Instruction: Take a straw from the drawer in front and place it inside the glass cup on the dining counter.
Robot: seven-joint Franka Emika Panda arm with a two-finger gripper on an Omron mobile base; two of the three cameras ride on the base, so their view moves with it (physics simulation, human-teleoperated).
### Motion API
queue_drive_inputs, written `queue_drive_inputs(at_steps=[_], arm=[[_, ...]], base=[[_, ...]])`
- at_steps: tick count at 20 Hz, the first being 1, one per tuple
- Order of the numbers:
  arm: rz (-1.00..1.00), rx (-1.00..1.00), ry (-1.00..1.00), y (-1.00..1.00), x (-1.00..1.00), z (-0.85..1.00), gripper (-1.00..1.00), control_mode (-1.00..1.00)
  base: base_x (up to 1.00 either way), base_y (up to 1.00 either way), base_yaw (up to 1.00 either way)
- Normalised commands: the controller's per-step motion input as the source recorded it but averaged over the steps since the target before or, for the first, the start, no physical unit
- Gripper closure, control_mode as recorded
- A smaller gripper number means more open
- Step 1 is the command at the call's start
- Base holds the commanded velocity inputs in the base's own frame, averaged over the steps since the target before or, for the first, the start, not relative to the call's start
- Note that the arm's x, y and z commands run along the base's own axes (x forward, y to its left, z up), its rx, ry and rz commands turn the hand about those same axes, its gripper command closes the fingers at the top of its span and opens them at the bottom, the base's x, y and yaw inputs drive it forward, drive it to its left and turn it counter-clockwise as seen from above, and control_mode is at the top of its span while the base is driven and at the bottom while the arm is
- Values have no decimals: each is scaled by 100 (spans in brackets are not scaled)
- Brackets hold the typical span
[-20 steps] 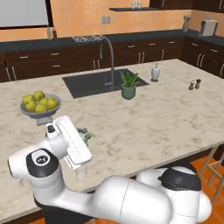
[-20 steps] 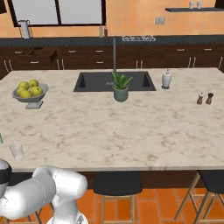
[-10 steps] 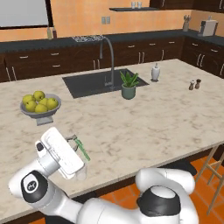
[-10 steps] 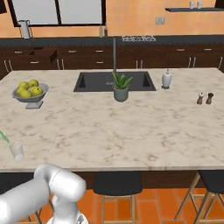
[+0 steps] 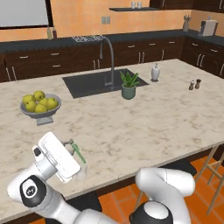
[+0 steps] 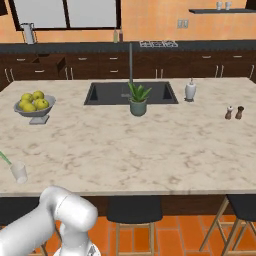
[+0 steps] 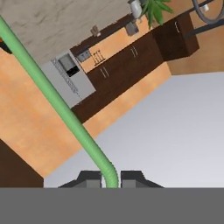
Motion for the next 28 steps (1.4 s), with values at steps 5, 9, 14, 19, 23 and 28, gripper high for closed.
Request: queue_drive_inputs(at_steps=[5,9,14,19,23,28], arm=[[7,4,8,0,39,-30,100,-100],[8,4,7,0,40,-21,100,-100],[8,3,9,1,27,-38,100,-100],[8,3,8,3,30,-27,100,-100],[9,2,3,20,26,-8,100,-100],[9,0,4,31,20,-11,100,-100]], base=[[0,0,0],[0,0,0],[0,0,0],[0,0,0],[0,0,0],[0,0,0]])
